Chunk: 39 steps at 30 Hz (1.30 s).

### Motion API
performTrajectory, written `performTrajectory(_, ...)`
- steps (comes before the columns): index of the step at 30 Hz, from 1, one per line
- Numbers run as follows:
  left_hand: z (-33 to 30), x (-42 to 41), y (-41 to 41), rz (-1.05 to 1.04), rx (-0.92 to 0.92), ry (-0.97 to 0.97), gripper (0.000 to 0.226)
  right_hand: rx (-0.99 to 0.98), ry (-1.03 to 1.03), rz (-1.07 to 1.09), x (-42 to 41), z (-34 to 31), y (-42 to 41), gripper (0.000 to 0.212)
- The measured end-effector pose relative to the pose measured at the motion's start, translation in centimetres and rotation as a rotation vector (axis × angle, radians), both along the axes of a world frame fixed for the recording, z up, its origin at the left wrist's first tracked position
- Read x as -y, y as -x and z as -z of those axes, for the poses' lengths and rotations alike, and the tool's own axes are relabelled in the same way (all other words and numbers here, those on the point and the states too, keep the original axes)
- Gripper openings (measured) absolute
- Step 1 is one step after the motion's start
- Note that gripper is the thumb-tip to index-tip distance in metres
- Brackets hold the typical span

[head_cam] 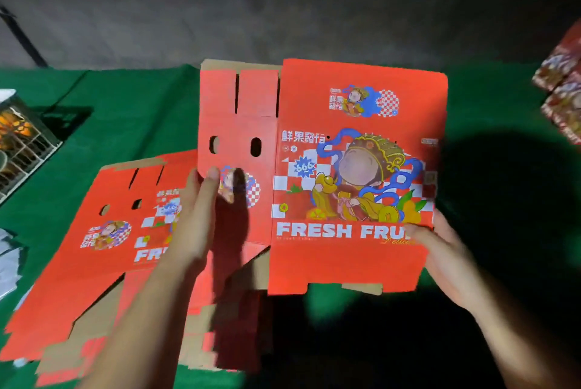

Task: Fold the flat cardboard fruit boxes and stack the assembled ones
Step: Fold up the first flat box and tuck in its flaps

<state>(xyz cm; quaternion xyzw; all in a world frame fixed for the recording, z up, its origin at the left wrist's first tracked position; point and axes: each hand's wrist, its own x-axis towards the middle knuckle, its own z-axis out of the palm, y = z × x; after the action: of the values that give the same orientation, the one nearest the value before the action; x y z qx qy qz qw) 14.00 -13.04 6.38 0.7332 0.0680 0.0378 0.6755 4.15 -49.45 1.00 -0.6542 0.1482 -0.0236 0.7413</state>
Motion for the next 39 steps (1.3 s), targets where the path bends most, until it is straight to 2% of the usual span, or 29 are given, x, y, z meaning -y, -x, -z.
performTrajectory(1,-0.2,2.5,0.2,0.035,-0.021,0.086,0.097,0.052,-0.011,-0.026,1.9,-0.6,-0.1,0.042)
performTrajectory(2,-0.5,4.9,0.7,0.133,-0.058,0.212,0.093,0.084,-0.008,-0.068,3.2,-1.1,-0.2,0.048)
performTrajectory(3,-0.3,7.1,1.4,0.264,-0.117,0.336,0.076,0.097,0.042,-0.125,4.3,-1.4,-0.4,0.054)
performTrajectory(4,-0.5,9.6,1.9,0.392,-0.162,0.375,0.058,0.106,0.11,-0.173,5.2,-1.4,-0.5,0.059)
performTrajectory(5,-0.3,11.8,2.4,0.44,-0.177,0.346,0.055,0.127,0.153,-0.195,5.9,-1.1,-0.5,0.064)
performTrajectory(7,0.3,15.0,3.0,0.391,-0.159,0.185,0.058,0.163,0.144,-0.089,7.2,0.2,-0.2,0.077)
performTrajectory(9,1.0,16.1,2.8,0.261,0.085,-0.176,0.057,0.172,0.202,0.052,8.4,2.0,0.6,0.086)
performTrajectory(10,1.9,15.9,2.5,0.218,0.204,-0.298,0.052,0.155,0.277,0.095,8.7,2.8,1.1,0.089)
performTrajectory(11,2.9,15.5,2.3,0.23,0.218,-0.297,0.047,0.129,0.335,0.11,8.6,3.6,1.7,0.09)
performTrajectory(15,6.7,14.1,2.3,0.249,-0.041,0.078,0.041,0.036,0.4,0.007,6.5,6.3,3.4,0.072)
performTrajectory(17,7.4,13.4,3.0,0.321,-0.041,0.107,0.034,0.001,0.352,0.008,5.4,6.4,3.8,0.064)
performTrajectory(19,8.4,12.5,4.0,0.339,0.032,0.024,0.053,0.001,0.305,0.05,4.7,5.6,4.0,0.06)
performTrajectory(20,8.6,12.1,4.3,0.333,0.024,0.048,0.063,0.018,0.302,0.067,4.4,5.0,4.0,0.061)
performTrajectory(25,7.9,12.0,3.8,0.282,0.031,0.084,0.082,0.14,0.343,0.038,2.7,1.5,3.7,0.09)
performTrajectory(27,7.3,12.3,3.7,0.28,0.096,0.089,0.095,0.225,0.374,0.095,2.3,0.2,3.4,0.092)
performTrajectory(31,6.0,12.7,2.9,0.259,0.139,0.075,0.105,0.265,0.373,0.187,1.9,-0.6,1.5,0.074)
performTrajectory(35,5.8,12.6,1.9,0.281,0.185,0.049,0.101,0.204,0.419,0.331,3.5,-1.7,-1.9,0.063)
performTrajectory(37,6.4,11.6,1.4,0.298,0.093,0.004,0.102,0.177,0.429,0.391,5.2,-2.7,-3.3,0.057)
performTrajectory(39,7.3,10.9,1.2,0.393,-0.081,-0.152,0.111,0.118,0.301,0.418,7.1,-3.5,-4.4,0.044)
